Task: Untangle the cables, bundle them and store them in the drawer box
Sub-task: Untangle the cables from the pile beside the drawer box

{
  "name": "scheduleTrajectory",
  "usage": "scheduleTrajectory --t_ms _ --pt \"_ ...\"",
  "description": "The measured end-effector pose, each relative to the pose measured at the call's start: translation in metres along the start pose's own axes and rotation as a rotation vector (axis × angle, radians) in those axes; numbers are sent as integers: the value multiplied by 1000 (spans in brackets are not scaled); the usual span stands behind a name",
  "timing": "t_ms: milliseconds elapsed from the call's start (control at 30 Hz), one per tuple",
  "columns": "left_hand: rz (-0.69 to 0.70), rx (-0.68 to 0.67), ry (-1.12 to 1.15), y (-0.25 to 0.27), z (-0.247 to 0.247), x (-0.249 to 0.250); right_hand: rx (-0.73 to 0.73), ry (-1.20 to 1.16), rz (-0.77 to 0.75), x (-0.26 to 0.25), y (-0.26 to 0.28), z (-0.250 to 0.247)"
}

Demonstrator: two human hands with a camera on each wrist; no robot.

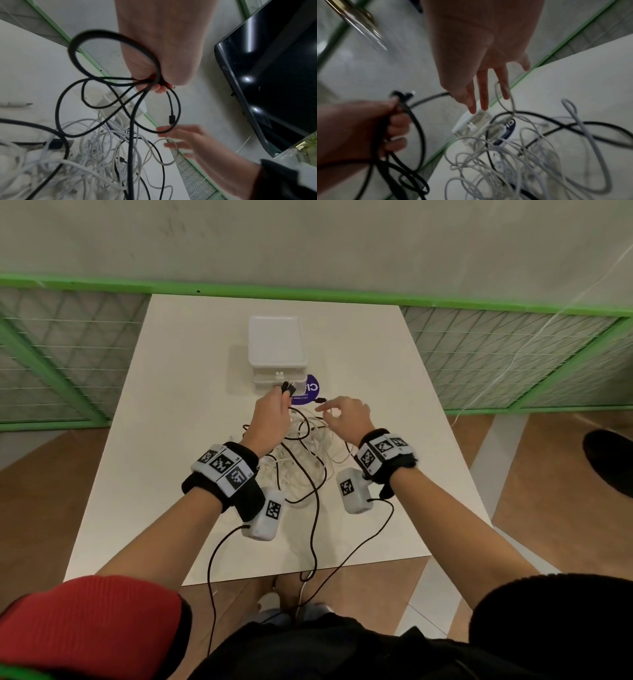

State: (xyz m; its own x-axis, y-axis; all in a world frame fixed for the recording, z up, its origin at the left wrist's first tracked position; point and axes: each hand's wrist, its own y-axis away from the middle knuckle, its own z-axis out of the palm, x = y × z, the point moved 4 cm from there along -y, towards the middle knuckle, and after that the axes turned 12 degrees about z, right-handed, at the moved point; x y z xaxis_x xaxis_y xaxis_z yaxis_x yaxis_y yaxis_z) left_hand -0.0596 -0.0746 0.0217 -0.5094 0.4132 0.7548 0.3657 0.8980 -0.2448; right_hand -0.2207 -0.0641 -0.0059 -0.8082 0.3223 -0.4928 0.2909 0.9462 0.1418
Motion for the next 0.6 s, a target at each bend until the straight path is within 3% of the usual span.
scheduleTrajectory --t_ms 133,200,333,400,533,600 --pt "18 6 23 4 -1 7 331 11 -206 -20 36 -23" --pt "56 23 49 6 -1 17 291 76 -339 -33 50 -14" --pt "98 124 113 12 -10 32 179 -226 -439 -38 65 -18" --pt "127 190 131 17 -20 39 16 -292 -366 -32 76 -18" --pt "189 321 238 19 -46 63 -689 -94 -135 1 125 35" --pt "248 352 338 25 -58 82 -930 105 -66 22 159 67"
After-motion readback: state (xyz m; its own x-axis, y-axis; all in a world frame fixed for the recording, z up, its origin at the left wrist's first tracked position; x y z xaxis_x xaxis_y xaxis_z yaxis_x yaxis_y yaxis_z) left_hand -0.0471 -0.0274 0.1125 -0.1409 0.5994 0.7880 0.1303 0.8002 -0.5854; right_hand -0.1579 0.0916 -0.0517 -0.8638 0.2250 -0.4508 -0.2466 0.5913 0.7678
